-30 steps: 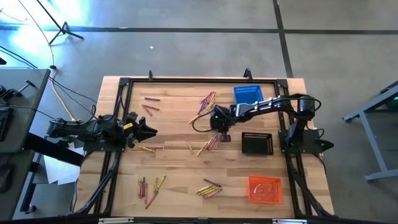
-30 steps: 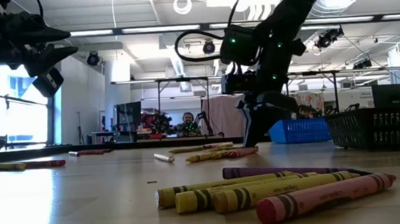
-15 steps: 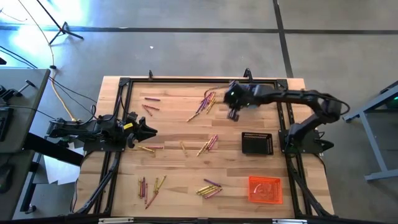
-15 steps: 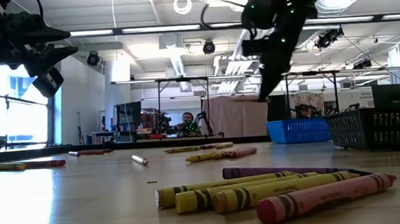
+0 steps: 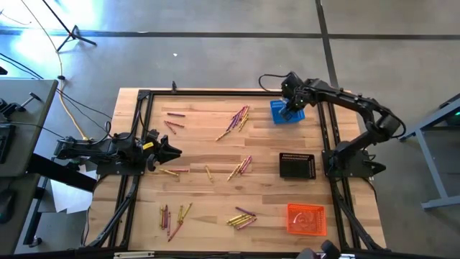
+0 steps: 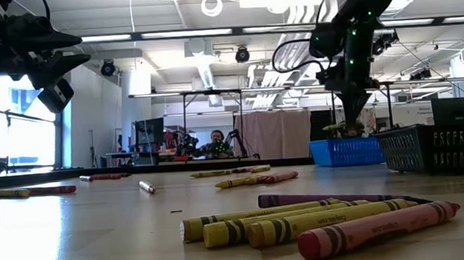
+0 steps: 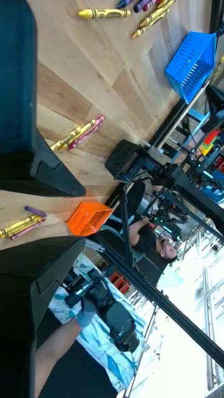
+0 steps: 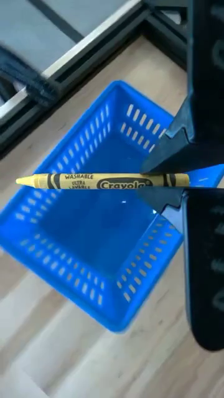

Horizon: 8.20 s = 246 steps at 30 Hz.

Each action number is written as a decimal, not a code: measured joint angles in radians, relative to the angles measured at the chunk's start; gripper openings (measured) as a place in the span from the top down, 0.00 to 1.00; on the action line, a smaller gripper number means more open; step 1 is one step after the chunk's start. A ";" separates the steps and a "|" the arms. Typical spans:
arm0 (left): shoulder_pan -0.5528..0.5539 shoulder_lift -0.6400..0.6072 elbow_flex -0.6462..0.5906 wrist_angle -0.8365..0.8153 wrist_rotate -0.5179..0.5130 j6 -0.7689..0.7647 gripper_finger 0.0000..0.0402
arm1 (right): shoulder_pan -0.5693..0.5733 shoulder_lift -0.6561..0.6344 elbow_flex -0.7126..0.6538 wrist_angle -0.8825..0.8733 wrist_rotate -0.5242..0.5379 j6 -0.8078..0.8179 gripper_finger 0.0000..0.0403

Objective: Sort crayons
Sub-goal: Put the yellow crayon into the blue bin, then put the red crayon into the blue bin, then put the yellow crayon into the blue bin

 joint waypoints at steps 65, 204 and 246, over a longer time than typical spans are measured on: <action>0.000 0.000 0.000 0.000 0.000 0.000 0.75 | 0.756 0.333 0.002 0.456 -0.277 -0.570 0.75; 0.000 0.000 0.000 0.000 0.000 0.000 0.75 | 0.704 0.367 0.198 0.363 -0.247 -0.113 0.78; 0.000 0.000 0.000 0.000 0.000 0.000 0.75 | 0.700 0.544 0.359 0.142 -0.273 -0.629 0.78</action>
